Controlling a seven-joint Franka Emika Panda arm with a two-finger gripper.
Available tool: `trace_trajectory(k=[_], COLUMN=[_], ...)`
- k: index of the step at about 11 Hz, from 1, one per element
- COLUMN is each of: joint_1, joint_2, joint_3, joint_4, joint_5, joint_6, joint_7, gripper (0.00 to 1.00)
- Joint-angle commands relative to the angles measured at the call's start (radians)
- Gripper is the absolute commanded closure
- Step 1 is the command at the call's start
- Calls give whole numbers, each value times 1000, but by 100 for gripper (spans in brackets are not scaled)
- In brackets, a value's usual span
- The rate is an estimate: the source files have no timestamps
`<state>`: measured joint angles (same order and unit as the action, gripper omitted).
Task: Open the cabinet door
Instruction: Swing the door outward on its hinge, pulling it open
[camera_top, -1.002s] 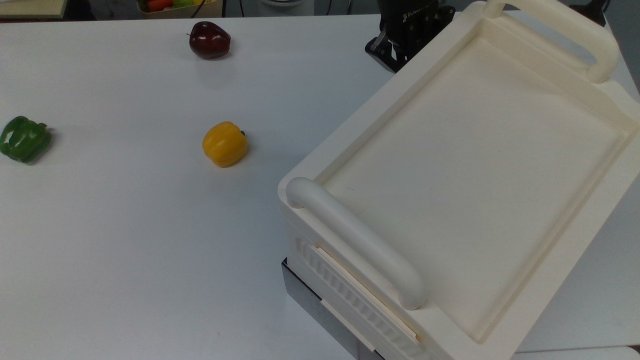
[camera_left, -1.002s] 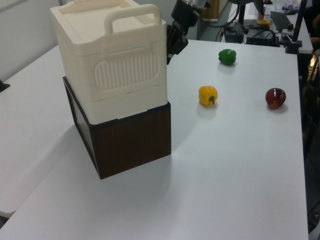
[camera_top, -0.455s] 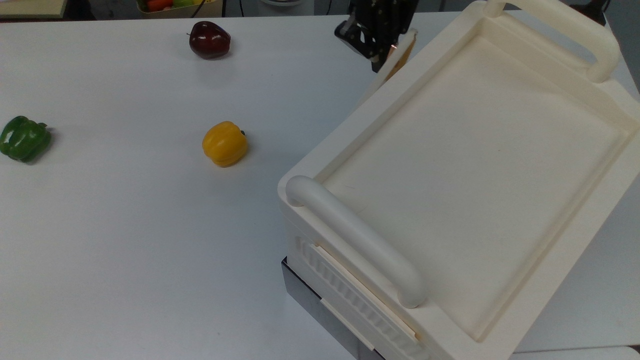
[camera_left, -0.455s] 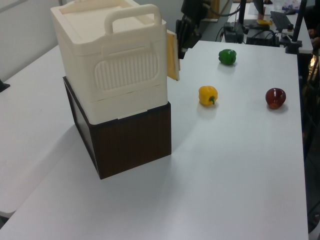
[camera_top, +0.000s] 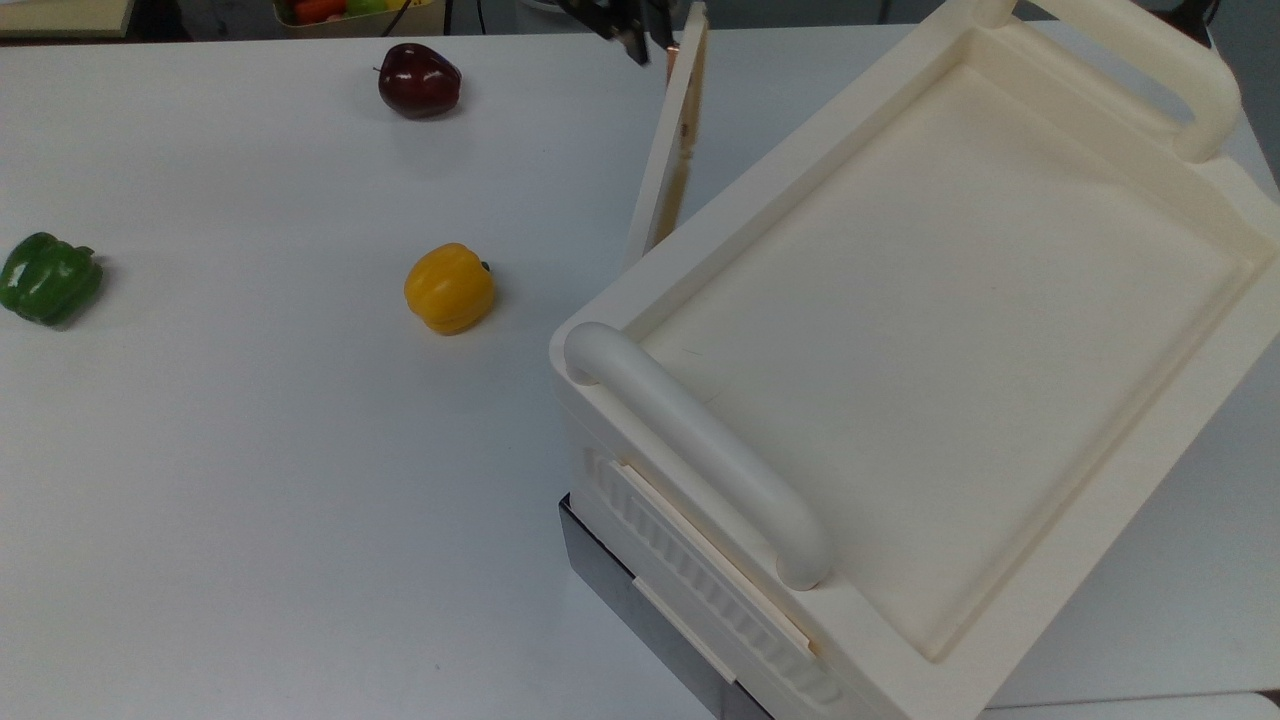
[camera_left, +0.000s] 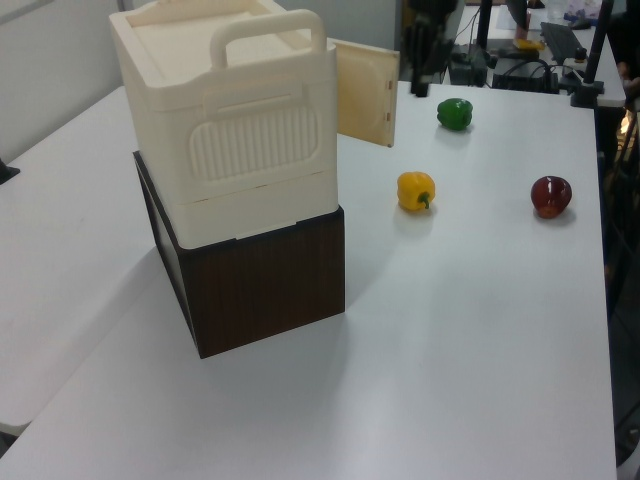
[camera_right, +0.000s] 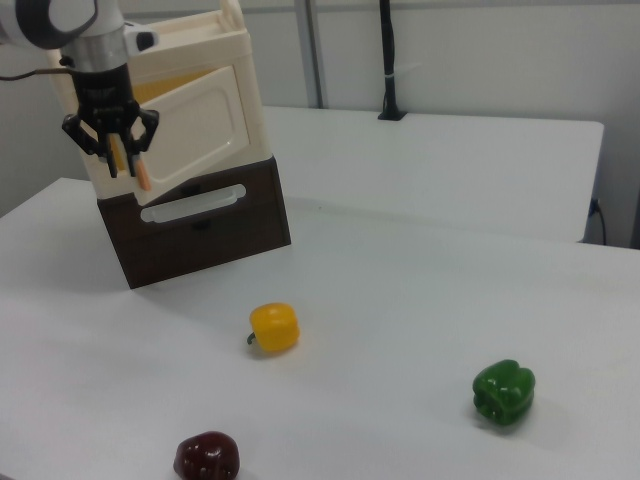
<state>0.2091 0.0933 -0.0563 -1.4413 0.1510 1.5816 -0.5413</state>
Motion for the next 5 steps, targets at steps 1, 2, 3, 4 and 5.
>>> trace_trajectory(k=[1, 2, 3, 4, 5], joint_1=[-53, -65, -92, -124, -151], joint_2=[-56, -55, -50, -47, -46], joint_3=[-13, -13, -13, -11, -11], joint_4=[-34, -39, -42, -48, -48], joint_5=[-80, -140, -155, -157, -157], joint_6=[-87, -95, -95, -92, -91], joint_7=[21, 29, 58, 133, 197], gripper=[6, 0, 0, 0, 0])
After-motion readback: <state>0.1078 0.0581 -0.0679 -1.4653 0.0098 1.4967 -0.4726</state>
